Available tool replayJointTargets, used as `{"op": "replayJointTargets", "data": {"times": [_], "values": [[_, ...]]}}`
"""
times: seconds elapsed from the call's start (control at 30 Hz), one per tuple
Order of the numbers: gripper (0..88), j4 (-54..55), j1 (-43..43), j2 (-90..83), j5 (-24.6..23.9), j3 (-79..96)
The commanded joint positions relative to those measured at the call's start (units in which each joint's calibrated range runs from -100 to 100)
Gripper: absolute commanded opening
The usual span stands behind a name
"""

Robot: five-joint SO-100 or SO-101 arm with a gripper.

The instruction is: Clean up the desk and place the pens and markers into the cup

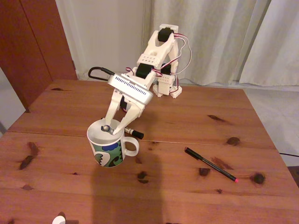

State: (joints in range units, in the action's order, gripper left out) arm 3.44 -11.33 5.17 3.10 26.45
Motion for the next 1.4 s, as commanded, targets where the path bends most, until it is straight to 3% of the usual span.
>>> {"op": "replayJointTargets", "data": {"times": [0.0, 0.63, 0.9, 1.37], "values": [[0.8, 1.5, 0.4, -0.6, 0.0, -3.2], [1.3, 1.5, 0.4, -1.4, 0.1, 1.4], [12.5, 1.5, 0.5, -1.6, 0.1, 1.2], [13.0, 1.2, 2.5, -9.5, 0.0, 4.6]]}}
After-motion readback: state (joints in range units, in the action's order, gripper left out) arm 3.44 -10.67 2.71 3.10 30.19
